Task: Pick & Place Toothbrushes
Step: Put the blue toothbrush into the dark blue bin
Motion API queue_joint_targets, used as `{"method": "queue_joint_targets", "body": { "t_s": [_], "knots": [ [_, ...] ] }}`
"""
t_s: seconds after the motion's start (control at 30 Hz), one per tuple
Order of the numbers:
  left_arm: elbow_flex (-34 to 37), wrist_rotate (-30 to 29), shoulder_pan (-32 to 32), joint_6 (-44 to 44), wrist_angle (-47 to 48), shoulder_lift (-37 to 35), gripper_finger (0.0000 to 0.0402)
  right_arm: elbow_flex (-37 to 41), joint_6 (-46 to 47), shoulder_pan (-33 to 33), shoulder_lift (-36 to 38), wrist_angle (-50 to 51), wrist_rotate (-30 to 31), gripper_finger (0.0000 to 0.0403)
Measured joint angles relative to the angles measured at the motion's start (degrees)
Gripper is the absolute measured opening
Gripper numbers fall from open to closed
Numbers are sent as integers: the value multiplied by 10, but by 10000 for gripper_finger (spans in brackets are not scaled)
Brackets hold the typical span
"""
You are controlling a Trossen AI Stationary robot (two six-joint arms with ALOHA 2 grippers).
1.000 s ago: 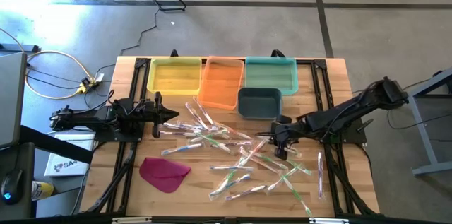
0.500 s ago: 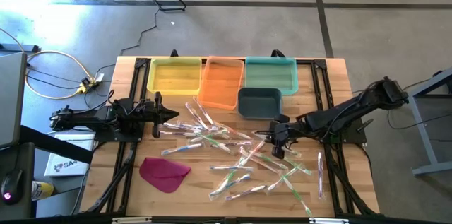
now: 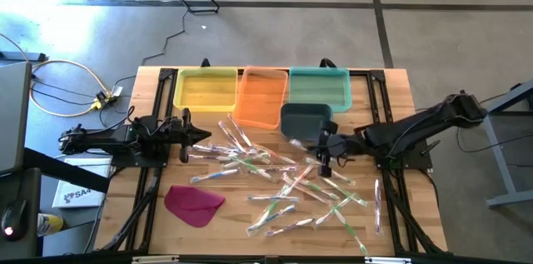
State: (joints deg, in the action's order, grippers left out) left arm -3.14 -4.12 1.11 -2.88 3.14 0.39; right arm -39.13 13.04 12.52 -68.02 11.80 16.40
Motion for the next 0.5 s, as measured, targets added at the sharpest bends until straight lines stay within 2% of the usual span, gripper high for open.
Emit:
{"method": "queue_joint_targets", "body": {
  "t_s": [0.23, 0.5],
  "knots": [
    [0, 0, 0, 0, 0, 0, 0, 0, -91, -55, 27, -29, 60, 24],
    [0, 0, 0, 0, 0, 0, 0, 0, -168, -114, 7, -94, 60, 24]
  ]
}}
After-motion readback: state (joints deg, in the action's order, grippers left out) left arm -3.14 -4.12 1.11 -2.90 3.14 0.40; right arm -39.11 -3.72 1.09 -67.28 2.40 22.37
